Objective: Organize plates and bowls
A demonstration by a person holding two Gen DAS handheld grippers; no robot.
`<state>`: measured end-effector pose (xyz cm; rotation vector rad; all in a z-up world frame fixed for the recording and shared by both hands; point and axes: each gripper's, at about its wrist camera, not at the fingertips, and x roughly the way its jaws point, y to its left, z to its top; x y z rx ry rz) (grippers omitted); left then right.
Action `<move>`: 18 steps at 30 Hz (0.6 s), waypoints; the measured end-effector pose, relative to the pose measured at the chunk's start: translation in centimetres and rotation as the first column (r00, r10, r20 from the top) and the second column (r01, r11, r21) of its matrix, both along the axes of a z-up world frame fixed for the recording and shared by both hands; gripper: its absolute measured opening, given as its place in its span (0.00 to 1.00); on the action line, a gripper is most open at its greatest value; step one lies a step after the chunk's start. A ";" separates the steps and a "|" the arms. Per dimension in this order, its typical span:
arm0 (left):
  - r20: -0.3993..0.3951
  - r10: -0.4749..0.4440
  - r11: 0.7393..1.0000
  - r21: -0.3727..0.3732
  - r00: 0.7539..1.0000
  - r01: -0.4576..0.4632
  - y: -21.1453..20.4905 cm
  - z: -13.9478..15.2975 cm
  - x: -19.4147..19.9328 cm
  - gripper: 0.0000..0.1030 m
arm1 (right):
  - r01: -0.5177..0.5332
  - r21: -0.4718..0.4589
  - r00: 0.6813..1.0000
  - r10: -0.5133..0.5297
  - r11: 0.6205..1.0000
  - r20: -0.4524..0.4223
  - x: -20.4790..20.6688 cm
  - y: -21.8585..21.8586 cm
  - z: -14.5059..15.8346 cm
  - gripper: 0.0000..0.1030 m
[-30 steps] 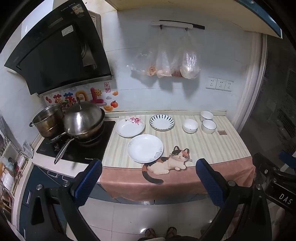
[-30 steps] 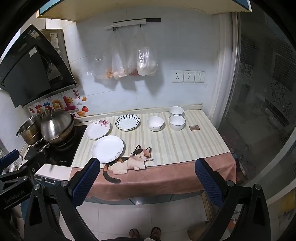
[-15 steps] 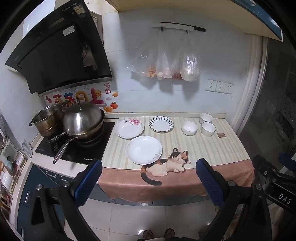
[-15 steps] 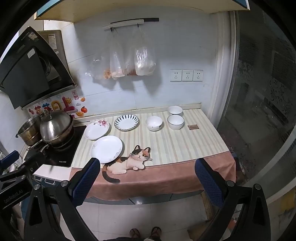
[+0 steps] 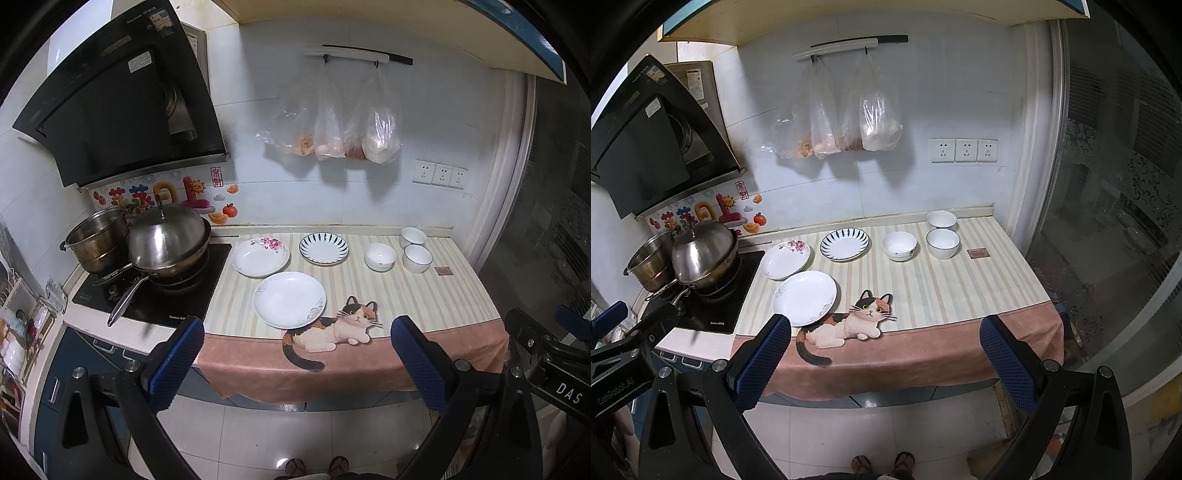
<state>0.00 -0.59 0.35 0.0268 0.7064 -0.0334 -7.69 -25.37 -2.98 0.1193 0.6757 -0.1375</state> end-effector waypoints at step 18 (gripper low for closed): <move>0.007 0.001 1.000 -0.004 1.000 -0.001 0.5 -0.1 -0.1 1.00 | -0.001 0.002 1.000 0.001 1.000 -0.003 0.4 0.5 -0.4 1.00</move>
